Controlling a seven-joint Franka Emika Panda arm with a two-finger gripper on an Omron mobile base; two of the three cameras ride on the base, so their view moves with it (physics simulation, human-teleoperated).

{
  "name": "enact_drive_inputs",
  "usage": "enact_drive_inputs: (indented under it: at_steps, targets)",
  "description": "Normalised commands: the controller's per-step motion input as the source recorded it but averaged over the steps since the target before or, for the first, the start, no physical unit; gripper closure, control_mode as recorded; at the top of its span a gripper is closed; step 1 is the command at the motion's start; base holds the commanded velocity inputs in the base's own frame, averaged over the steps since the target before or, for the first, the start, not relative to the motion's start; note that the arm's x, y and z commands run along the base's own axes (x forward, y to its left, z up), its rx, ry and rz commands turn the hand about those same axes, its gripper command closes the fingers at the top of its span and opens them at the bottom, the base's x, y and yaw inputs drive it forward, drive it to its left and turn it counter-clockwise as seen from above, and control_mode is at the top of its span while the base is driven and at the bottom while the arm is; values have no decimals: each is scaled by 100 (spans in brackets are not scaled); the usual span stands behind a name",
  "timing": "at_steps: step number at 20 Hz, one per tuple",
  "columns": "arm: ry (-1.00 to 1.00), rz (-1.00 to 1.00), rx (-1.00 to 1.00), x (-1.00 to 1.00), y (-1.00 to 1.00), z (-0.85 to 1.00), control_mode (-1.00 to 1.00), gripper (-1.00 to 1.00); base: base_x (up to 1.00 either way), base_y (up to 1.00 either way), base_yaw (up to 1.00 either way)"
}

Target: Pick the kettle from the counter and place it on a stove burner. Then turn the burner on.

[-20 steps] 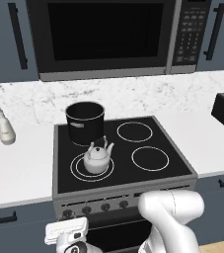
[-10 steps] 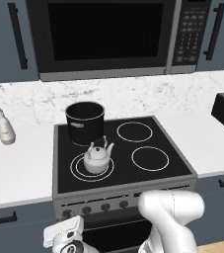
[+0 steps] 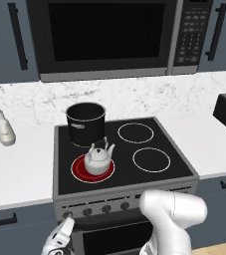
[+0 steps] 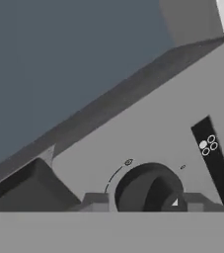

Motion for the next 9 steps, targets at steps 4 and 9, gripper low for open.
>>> enact_drive_inputs:
  at_steps: [4,9]
  targets:
    - [34,0,-51,23,64,0,-100,100,0,0,0]
    - [38,0,-45,34,66,0,-100,100,0,0,0]
